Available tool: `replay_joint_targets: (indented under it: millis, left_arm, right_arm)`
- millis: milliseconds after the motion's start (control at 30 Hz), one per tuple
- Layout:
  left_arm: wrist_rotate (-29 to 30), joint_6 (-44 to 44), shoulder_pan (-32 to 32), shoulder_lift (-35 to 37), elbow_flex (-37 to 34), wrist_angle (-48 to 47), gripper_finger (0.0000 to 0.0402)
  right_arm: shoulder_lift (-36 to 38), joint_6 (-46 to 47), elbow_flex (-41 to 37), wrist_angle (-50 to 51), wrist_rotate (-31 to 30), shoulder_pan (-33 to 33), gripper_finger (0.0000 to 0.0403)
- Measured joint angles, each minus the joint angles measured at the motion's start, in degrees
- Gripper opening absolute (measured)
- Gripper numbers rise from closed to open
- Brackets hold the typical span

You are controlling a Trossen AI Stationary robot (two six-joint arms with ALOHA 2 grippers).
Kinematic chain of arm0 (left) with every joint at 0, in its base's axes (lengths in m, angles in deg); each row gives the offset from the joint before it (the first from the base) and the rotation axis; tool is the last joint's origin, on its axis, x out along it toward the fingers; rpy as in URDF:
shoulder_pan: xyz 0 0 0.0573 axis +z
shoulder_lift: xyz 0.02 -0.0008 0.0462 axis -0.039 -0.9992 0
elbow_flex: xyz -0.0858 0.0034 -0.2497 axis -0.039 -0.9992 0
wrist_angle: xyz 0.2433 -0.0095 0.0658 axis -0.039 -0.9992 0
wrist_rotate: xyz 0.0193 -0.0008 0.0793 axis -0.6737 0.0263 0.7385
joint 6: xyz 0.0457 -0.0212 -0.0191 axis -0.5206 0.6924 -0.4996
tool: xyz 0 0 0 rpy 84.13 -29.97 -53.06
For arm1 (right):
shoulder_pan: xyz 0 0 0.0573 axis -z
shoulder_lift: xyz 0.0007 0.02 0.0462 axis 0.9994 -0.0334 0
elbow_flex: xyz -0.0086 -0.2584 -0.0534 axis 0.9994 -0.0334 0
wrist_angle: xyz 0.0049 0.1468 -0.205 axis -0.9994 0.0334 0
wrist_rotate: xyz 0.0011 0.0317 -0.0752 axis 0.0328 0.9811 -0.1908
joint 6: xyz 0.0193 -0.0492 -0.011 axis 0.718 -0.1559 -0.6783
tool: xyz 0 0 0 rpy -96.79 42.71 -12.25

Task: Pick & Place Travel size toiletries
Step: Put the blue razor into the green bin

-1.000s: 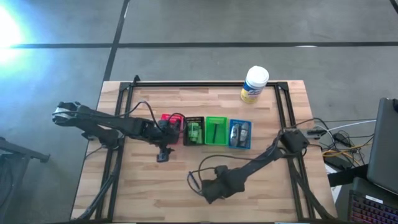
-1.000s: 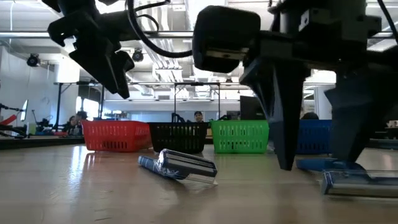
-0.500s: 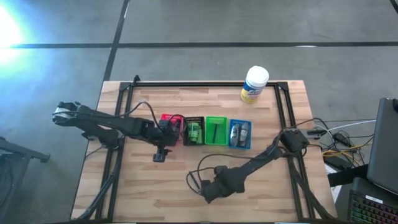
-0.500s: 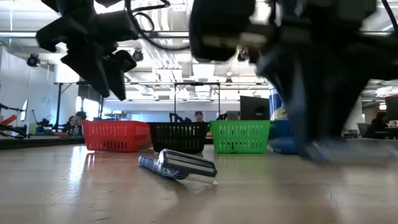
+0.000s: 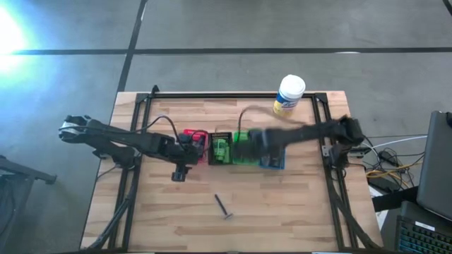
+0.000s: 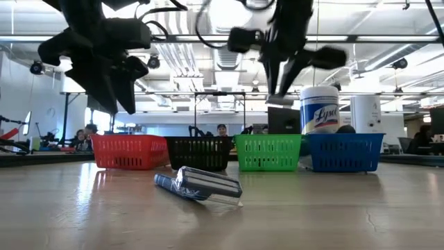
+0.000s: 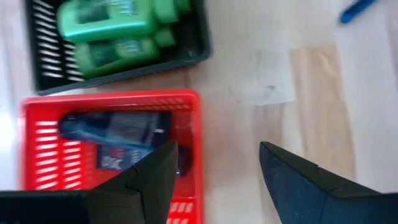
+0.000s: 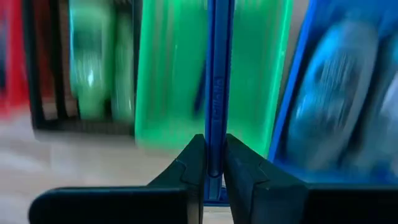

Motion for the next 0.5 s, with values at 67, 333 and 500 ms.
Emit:
replay_joint_targets:
  millis: [67, 333, 500]
  left_arm:
    - [0.9, -0.1, 0.0, 0.3, 0.0, -0.1, 0.0229]
    - [1.5, -1.5, 0.2, 0.7, -0.5, 0.5, 0.0229]
    - [1.4, -0.8, 0.2, 0.7, -1.0, 1.7, 0.0229]
  right_arm:
    - [1.7, -5.0, -2.4, -3.0, 0.0, 4.7, 0.0029]
    - [0.3, -13.9, -7.4, -12.4, 6.3, 12.0, 0.0029]
    - [-2.7, -15.4, -9.0, -13.6, 9.0, 12.0, 0.0032]
